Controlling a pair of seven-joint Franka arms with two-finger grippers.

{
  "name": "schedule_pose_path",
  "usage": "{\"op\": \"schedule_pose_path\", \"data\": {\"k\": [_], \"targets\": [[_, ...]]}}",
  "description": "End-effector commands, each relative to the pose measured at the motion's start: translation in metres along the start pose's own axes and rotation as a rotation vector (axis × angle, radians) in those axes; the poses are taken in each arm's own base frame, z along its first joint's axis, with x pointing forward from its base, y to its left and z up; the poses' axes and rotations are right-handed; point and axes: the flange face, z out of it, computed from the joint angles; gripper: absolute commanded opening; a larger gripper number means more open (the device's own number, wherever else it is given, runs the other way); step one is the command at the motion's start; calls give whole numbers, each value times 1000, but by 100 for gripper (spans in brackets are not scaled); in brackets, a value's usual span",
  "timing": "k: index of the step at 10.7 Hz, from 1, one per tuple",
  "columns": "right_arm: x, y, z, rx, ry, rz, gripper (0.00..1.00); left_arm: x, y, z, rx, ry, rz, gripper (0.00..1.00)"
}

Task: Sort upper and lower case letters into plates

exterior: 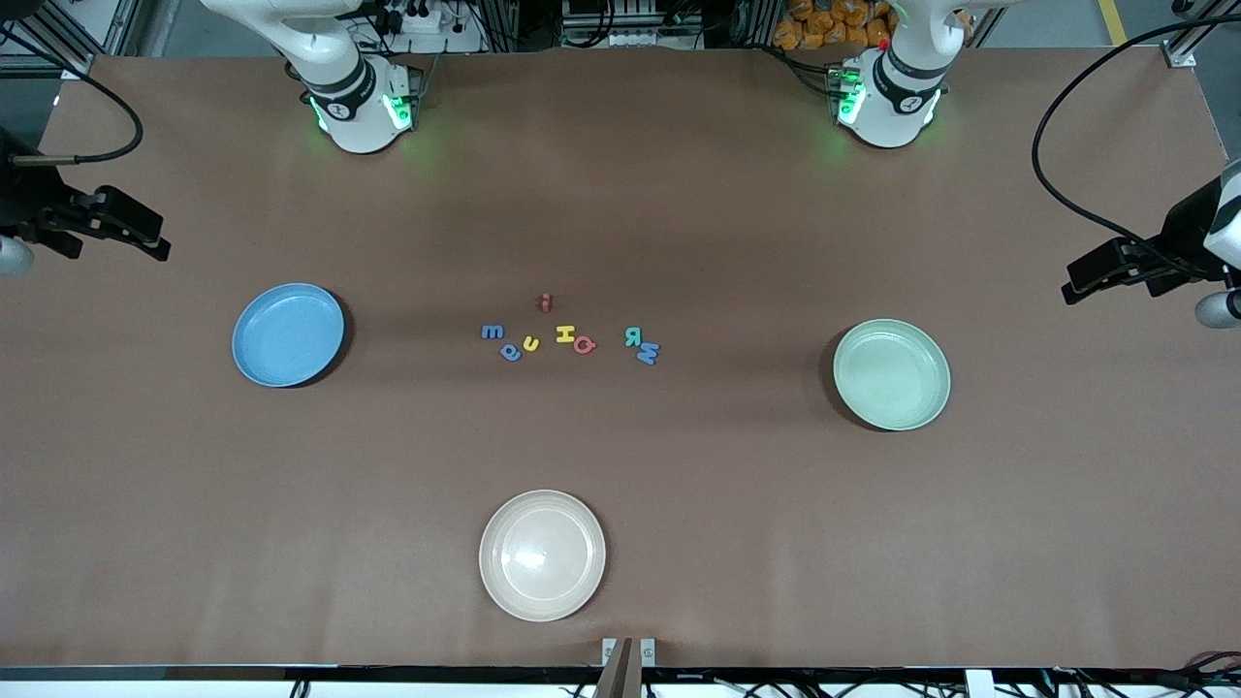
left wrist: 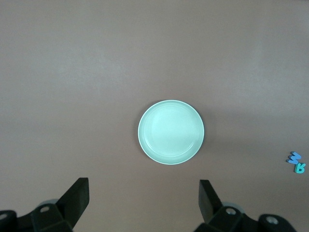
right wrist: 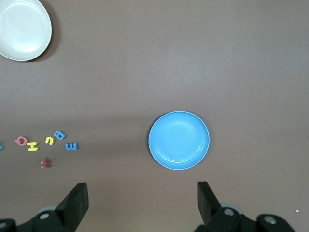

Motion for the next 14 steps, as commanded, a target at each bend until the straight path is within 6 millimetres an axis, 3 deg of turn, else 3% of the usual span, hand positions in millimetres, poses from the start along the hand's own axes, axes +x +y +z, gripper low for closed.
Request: {"op": "schedule_pose_path", "data": {"k": [1,5,7,9,10,12,13,14], "targets": [[1,1,-5,11,-3,-10,100,-2,-1,-2,21,-3,-7,100],[0,3,-3,10,-16,-7,100,0,-5,0,13,-9,1,100],[0,3,-3,10,-17,-7,100,-2,5,10,13,-31,9,100],[0,4,-3,10,-20,-5,100,0,63,31,2,-61,19,100],[0,6,-3,10,-20,-2,100,-9,101,34,18,-62,-37,100],[0,8,-2,10,-23,1,100,-21,142,42,15,-80,-60,100],[-2,9,-2,10,-32,2,100,-20,161,64,-6,-126,-80,100],[-2,10,-1,11,-36,2,100,-25,197,85,-36,-168,-85,100]]}}
